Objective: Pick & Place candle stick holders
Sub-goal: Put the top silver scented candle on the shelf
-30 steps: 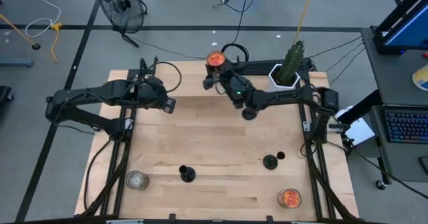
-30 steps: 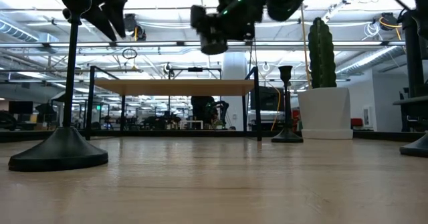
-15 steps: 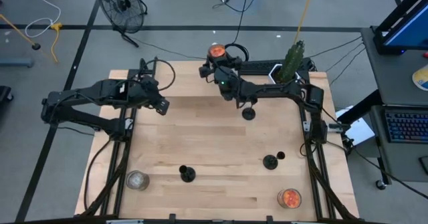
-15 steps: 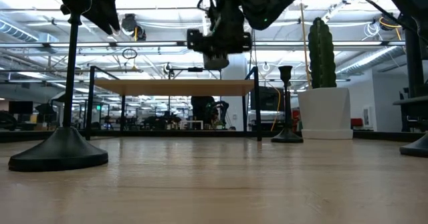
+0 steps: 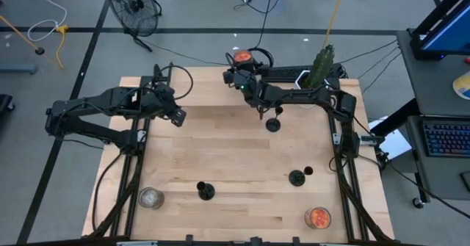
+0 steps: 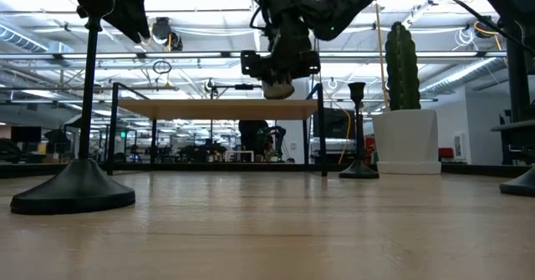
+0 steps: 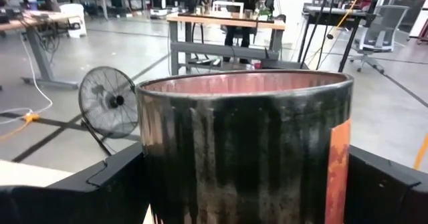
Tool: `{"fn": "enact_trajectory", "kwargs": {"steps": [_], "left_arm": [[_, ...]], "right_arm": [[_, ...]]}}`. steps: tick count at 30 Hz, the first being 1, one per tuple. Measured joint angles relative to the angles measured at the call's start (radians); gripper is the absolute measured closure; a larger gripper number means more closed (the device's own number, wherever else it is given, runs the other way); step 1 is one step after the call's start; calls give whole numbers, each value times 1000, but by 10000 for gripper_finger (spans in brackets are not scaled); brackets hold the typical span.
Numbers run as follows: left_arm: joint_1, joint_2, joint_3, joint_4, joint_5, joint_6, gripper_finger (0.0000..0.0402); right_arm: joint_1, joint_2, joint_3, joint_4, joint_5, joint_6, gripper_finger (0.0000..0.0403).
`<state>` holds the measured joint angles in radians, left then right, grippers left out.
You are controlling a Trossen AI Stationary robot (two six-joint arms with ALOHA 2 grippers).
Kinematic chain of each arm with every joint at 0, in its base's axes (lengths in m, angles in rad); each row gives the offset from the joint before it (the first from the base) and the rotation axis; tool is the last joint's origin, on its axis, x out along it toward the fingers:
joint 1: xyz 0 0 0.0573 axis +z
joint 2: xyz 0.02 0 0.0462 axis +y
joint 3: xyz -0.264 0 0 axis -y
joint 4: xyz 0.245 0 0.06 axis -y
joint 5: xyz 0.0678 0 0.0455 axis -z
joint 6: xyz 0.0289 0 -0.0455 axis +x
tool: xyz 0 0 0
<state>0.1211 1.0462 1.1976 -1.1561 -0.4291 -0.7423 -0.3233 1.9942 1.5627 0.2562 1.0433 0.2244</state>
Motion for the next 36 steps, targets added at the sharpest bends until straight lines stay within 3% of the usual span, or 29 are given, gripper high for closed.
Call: {"fn": "enact_trajectory", "kwargs": {"steps": [12,20,28,36], "left_arm": [[0,0,0,1,-22,1,275],[0,0,-5,27,-14,82,275],[1,-123,-228,317,170,191,275],[20,-324,-406,403,279,171,275]], "right_arm": [[-25,2,-1,-69,-31,26,49],[-36,2,-1,-118,-51,56,49],[-48,2,-1,-136,-54,71,49],[-48,20,0,-152,-79,110,47]]}}
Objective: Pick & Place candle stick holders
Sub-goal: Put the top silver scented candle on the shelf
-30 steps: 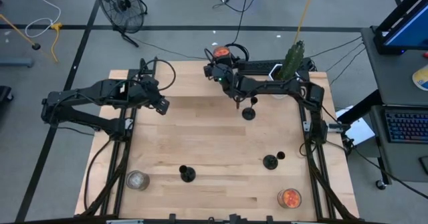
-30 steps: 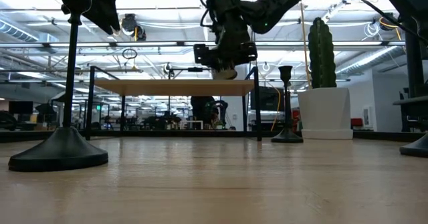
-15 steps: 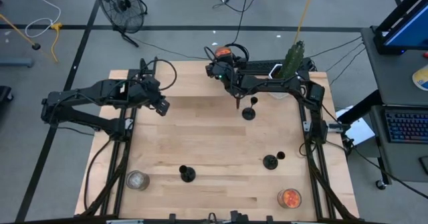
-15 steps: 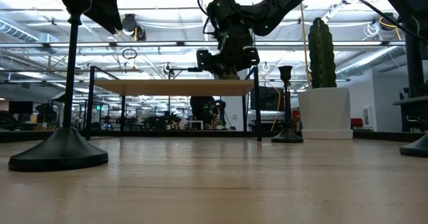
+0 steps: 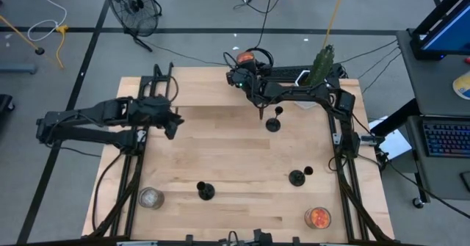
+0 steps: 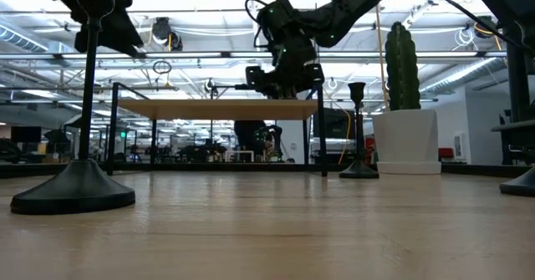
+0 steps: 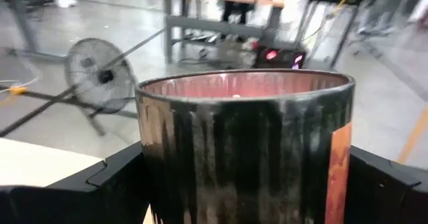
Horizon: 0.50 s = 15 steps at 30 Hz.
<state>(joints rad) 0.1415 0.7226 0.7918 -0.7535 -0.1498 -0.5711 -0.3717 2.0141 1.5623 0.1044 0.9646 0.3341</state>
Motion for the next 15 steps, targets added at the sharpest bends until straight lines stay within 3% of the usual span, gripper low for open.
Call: {"fn": "enact_trajectory", "kwargs": {"steps": [5,15], "left_arm": [[2,-65,-51,38,43,-31,275],[2,-62,-66,70,71,-25,275]], "right_arm": [[6,-1,0,4,-7,-20,45],[32,-1,0,3,4,-93,43]]}}
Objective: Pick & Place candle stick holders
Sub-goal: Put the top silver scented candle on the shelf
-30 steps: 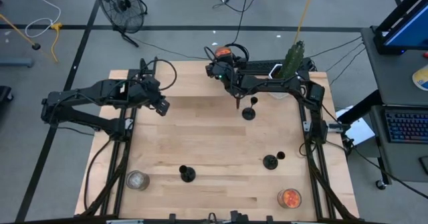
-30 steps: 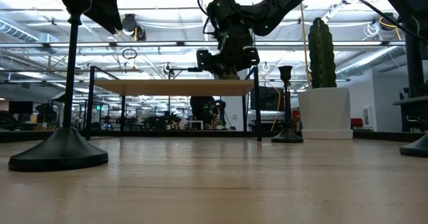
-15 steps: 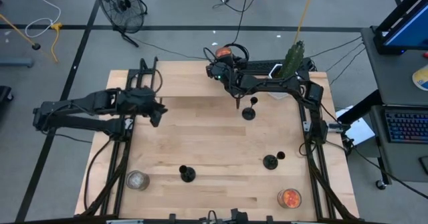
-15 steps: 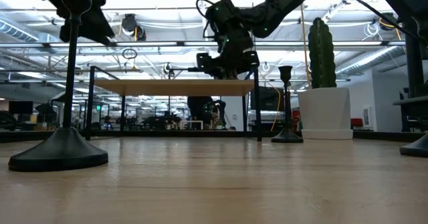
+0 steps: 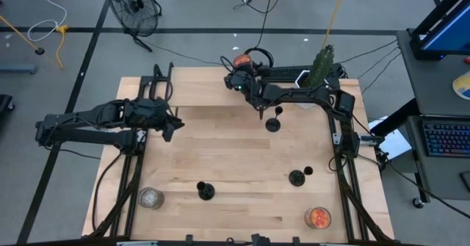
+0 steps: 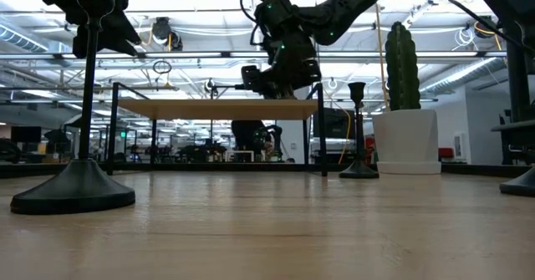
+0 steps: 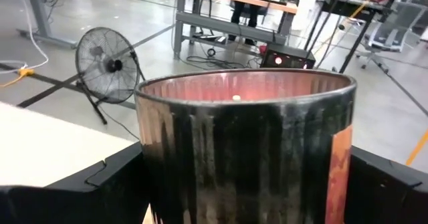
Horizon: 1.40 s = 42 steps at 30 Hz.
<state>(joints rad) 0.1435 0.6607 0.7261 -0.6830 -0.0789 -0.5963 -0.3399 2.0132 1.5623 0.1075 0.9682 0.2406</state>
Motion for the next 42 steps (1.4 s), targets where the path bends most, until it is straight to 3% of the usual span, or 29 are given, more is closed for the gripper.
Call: {"fn": "enact_trajectory", "kwargs": {"steps": [42], "left_arm": [[0,0,0,-5,4,16,275]], "right_arm": [[35,-36,0,-57,-26,-122,25]]}}
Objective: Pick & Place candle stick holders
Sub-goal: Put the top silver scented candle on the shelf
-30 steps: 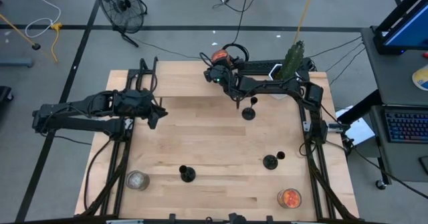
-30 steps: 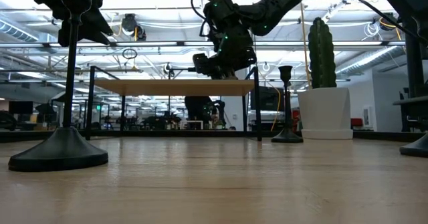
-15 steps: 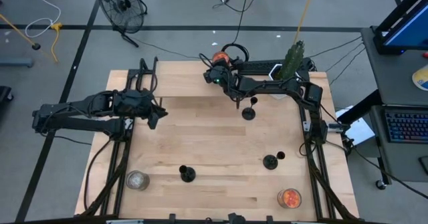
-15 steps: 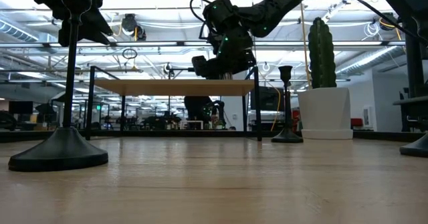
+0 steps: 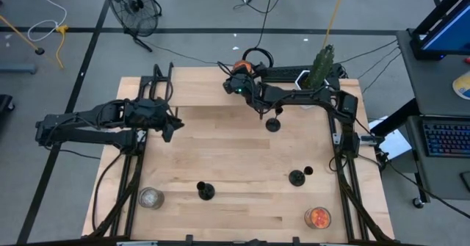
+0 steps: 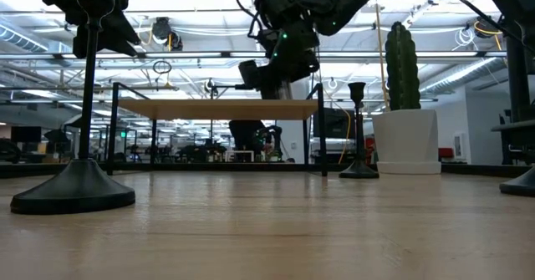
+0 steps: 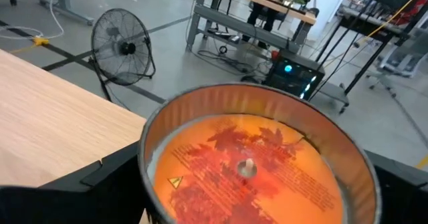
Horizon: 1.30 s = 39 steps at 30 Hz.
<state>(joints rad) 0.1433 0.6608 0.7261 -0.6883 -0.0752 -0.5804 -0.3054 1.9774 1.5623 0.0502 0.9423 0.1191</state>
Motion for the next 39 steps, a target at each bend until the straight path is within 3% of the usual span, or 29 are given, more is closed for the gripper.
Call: {"fn": "enact_trajectory", "kwargs": {"steps": [27,39], "left_arm": [[0,0,0,-5,16,0,275],[0,0,0,-5,19,0,275]], "right_arm": [[0,-2,0,-17,-55,-7,25],[0,-1,-1,-52,-50,-8,4]]}}
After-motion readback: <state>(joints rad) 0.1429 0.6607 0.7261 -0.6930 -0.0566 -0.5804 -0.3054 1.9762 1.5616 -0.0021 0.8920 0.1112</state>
